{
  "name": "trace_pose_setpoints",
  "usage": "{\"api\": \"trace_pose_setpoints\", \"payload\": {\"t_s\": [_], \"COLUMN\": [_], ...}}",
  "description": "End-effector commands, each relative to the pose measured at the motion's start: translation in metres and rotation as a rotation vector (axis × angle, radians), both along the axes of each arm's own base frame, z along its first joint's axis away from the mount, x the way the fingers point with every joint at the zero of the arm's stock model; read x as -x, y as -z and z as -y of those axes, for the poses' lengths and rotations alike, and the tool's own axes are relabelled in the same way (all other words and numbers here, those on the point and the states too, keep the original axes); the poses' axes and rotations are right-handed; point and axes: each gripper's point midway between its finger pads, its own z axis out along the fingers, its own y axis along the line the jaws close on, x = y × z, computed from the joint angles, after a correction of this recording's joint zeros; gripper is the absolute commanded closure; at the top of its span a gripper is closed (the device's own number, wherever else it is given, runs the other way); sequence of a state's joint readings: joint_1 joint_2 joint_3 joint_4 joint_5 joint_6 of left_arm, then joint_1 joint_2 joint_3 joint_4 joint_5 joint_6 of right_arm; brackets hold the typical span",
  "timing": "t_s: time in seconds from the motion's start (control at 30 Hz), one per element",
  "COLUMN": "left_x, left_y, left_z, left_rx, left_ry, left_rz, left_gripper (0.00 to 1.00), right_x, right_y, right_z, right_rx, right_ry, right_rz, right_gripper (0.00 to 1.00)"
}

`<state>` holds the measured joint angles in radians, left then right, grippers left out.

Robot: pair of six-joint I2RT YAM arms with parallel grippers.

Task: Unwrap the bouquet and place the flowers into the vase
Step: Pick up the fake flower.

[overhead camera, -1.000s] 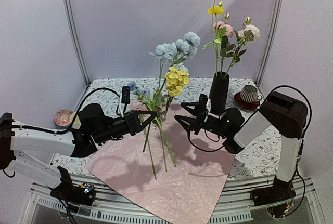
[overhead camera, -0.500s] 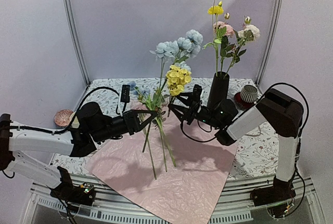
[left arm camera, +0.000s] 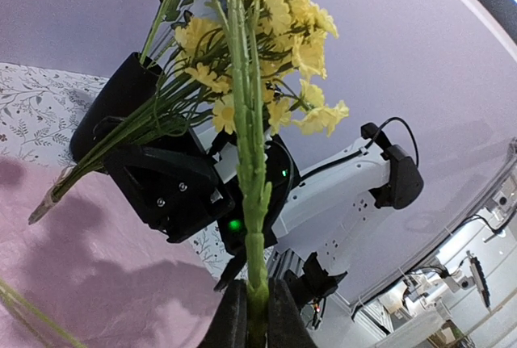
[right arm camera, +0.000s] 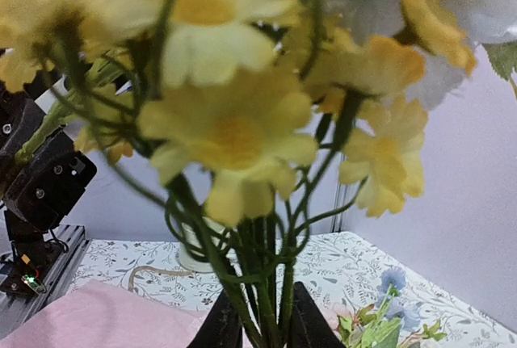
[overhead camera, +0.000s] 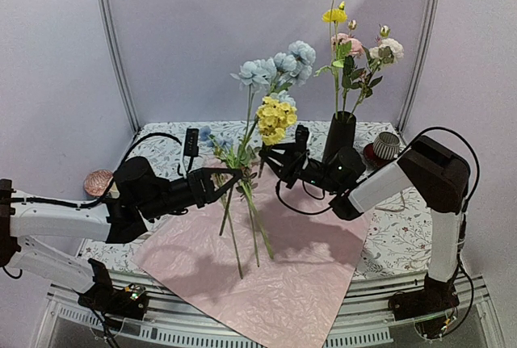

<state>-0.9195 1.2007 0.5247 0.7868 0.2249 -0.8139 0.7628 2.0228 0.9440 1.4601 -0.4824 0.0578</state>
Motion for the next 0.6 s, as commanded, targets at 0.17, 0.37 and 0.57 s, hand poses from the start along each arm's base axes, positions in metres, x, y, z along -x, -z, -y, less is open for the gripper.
{"api": "trace_pose_setpoints", "payload": {"t_s": [0.17,0.37,0.57], "left_x": [-0.004,-0.016,-0.033], "left_y": [-0.016,0.005,0.037], "left_z": [-0.006,-0.013,-0.027], "left_rx": [0.029,-0.004,-0.058], "left_ry": [-0.032,-0.110,-0.218], "left_rz": [0.032,-0.016,-0.103], "left_gripper": [0.94,0.94,0.94], "right_x": [0.014,0.030,0.040], "right_y": [-0.020,-0.042,-0.056], "right_z": [0.011,0.022,0.031], "right_rx": [-0.035,-0.048,-0.041], "right_ry": [-0.018,-0.034,-0.042], "right_rz": [0.000,0.002,-0.014], "right_gripper": [0.97,0.97,0.98]}}
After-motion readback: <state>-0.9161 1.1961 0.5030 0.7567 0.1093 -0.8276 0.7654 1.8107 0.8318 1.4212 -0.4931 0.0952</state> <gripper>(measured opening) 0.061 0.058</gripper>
